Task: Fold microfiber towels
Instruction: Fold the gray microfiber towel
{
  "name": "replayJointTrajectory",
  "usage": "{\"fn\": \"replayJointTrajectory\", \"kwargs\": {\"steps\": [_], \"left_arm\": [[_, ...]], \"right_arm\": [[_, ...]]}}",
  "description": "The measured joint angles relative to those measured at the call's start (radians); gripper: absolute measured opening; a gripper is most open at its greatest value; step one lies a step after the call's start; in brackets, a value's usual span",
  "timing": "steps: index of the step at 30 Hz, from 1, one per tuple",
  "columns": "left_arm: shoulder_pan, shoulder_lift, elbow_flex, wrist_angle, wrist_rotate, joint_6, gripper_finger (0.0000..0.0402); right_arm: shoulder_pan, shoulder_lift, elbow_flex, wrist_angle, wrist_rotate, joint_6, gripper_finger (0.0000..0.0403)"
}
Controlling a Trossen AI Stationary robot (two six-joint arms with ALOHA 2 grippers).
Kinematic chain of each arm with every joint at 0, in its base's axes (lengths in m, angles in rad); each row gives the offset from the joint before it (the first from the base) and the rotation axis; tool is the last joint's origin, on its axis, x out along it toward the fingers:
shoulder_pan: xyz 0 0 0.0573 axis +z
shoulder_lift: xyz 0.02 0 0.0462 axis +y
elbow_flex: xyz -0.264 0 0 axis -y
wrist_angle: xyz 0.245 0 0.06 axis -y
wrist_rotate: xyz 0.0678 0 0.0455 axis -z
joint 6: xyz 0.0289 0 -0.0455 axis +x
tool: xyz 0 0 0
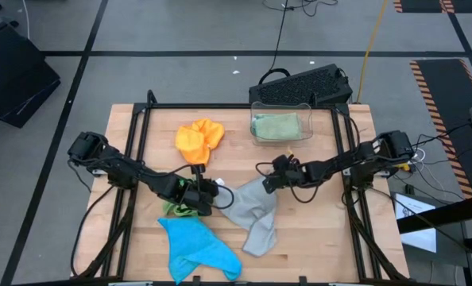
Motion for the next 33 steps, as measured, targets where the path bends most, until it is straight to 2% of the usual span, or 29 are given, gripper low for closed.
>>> {"fn": "replayJointTrajectory", "kwargs": {"steps": [5, 10, 16, 20, 27, 30, 33], "left_arm": [[0.001, 0.000, 0.000, 0.035, 0.000, 0.041, 0.0005], [0.009, 0.000, 0.000, 0.052, 0.003, 0.055, 0.0014], [0.029, 0.000, 0.000, 0.053, 0.026, 0.055, 0.0008], [0.033, 0.000, 0.000, 0.052, 0.027, 0.051, 0.0014], [0.033, 0.000, 0.000, 0.052, 0.027, 0.053, 0.0009], [0.033, 0.000, 0.000, 0.050, 0.025, 0.048, 0.0012], [0.033, 0.000, 0.000, 0.050, 0.014, 0.056, 0.0005]], "right_arm": [[-0.016, 0.000, -0.056, 0.190, -0.077, -0.039, 0.0235], [-0.017, 0.052, -0.057, 0.212, -0.076, -0.024, 0.0223], [-0.017, 0.135, -0.056, 0.349, -0.074, -0.061, 0.0193], [-0.017, 0.140, -0.056, 0.363, -0.081, -0.101, 0.0148], [-0.010, 0.131, -0.058, 0.364, -0.091, -0.241, 0.0013], [0.000, 0.094, -0.060, 0.365, -0.154, -0.295, 0.0010], [0.013, 0.017, -0.059, 0.376, -0.168, -0.358, 0.0004]]}}
